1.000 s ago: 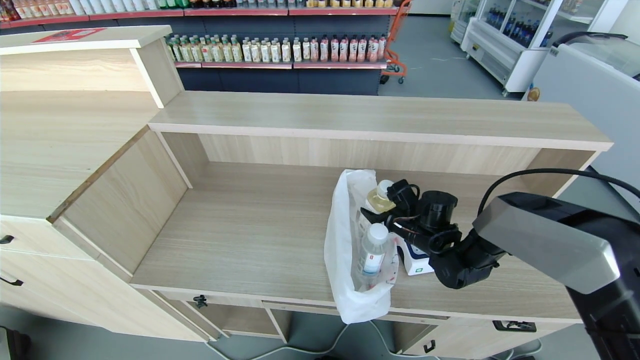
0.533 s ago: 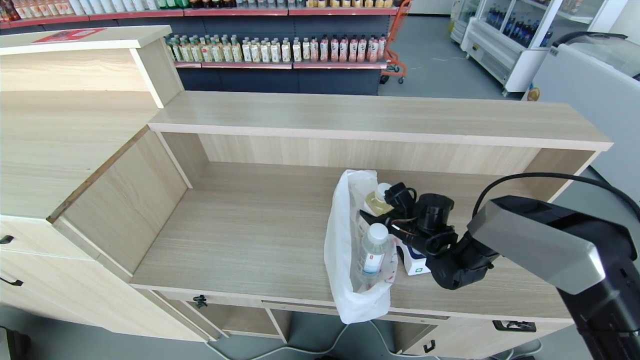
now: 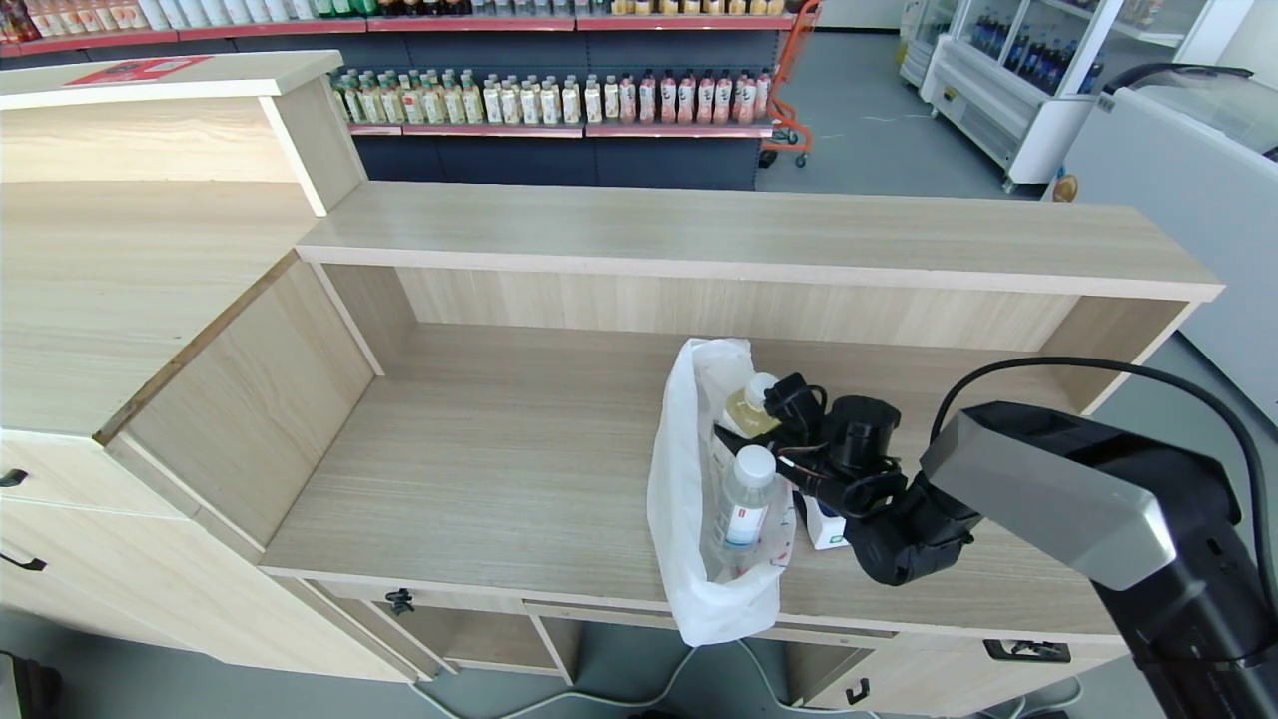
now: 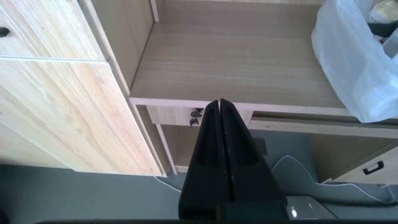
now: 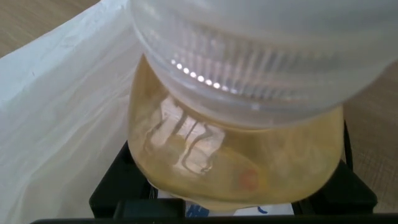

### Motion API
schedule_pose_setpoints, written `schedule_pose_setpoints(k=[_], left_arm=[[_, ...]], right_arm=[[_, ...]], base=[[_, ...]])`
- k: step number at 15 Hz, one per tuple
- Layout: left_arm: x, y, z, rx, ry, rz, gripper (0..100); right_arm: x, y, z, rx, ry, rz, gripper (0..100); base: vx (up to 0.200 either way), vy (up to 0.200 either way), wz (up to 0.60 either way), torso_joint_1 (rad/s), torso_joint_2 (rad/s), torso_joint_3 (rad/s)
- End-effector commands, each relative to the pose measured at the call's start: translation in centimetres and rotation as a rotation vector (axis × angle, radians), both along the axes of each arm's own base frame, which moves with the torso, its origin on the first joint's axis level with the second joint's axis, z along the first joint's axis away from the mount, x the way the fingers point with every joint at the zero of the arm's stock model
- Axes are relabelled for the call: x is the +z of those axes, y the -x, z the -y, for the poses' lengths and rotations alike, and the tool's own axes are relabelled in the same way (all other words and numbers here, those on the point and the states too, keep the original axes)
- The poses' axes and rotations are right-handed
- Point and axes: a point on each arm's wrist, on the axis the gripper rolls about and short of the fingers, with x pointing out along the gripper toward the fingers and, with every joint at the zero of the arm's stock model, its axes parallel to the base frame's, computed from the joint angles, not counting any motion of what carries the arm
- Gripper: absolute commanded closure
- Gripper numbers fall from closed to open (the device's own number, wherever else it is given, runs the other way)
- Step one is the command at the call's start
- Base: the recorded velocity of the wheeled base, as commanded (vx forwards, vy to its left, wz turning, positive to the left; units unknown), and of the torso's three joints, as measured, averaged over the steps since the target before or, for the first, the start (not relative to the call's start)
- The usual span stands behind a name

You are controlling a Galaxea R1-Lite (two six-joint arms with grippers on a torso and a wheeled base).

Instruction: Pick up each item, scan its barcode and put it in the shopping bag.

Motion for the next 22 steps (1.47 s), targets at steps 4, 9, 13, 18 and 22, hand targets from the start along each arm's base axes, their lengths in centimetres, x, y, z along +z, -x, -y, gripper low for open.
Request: schedule_pose_setpoints(k=[4,9,13,18,22], left_arm=[[0.0,0.0,0.0,0.0,0.0,0.0,100],[0.0,0.0,0.0,0.0,0.0,0.0,100],[0.0,0.0,0.0,0.0,-0.003,0.0,100],[0.0,0.0,0.0,0.0,-0.001,0.0,100],[0.0,0.0,0.0,0.0,0.006,-0.001,100]], right_arm=[[-0.5,-0.1,0.2,-0.006,0.005,0.003,100],[-0.7,0.0,0.1,-0.002,0.007,-0.001,0],[-0.2,0.1,0.2,0.001,0.002,0.008,0],[5.1,0.6,0.3,0.025,-0.089,0.065,0],[13.9,4.0,1.5,0.029,-0.197,0.096,0]], base=[[0.0,0.0,0.0,0.0,0.0,0.0],[0.0,0.0,0.0,0.0,0.0,0.0],[0.0,0.0,0.0,0.0,0.0,0.0],[0.0,0.0,0.0,0.0,0.0,0.0],[0.0,0.0,0.0,0.0,0.0,0.0]])
